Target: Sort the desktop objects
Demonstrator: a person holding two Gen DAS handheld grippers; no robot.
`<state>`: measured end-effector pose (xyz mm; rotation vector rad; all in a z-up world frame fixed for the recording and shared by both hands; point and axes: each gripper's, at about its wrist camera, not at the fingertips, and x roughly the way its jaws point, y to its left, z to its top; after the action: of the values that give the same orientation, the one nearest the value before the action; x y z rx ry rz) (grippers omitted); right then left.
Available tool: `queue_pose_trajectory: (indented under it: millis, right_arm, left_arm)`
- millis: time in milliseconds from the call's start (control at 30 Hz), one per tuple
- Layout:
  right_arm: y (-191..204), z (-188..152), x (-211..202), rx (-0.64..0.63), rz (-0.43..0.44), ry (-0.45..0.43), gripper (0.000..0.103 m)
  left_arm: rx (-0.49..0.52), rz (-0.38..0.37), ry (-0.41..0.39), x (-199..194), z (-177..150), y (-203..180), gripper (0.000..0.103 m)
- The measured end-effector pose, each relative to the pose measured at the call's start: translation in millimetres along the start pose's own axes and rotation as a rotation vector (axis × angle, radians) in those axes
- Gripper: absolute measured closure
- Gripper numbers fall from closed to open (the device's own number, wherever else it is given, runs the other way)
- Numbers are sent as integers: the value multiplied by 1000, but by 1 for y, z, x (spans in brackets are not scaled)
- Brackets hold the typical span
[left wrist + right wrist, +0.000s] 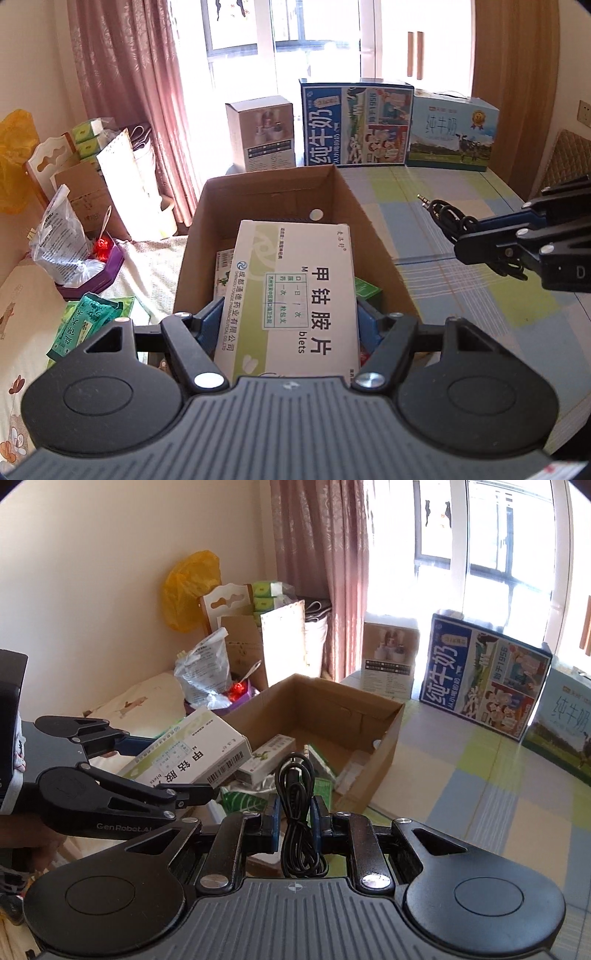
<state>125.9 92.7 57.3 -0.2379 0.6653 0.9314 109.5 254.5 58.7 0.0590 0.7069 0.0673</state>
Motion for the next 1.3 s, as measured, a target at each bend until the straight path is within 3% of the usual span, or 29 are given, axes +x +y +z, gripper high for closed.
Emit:
queue_pose_trajectory:
  millis: [333, 467, 733, 767, 867, 1133, 1300]
  right_arm:
    - [-2, 22, 47, 60, 44, 26, 90]
    - [-4, 23, 59, 87, 50, 38, 90]
    - [-6, 21, 74, 131, 67, 35, 88]
    - [-7, 21, 74, 140, 68, 30, 82]
    - [-11, 21, 71, 162, 40, 1, 37]
    - [-21, 3, 43, 198, -9, -5, 27]
    - [-15, -13, 18, 180, -50, 12, 6]
  left_arm:
    - [-46, 0, 0, 33, 12, 30, 35]
    - [-63, 0, 5, 41, 7, 34, 28]
    - [-80, 7, 5, 39, -8, 42, 27]
    - [-79, 8, 7, 38, -9, 42, 26]
    - [-81, 14, 8, 35, -15, 43, 25]
    - [-125, 5, -3, 18, -26, 40, 15]
    - [-113, 26, -8, 2, -28, 24, 6]
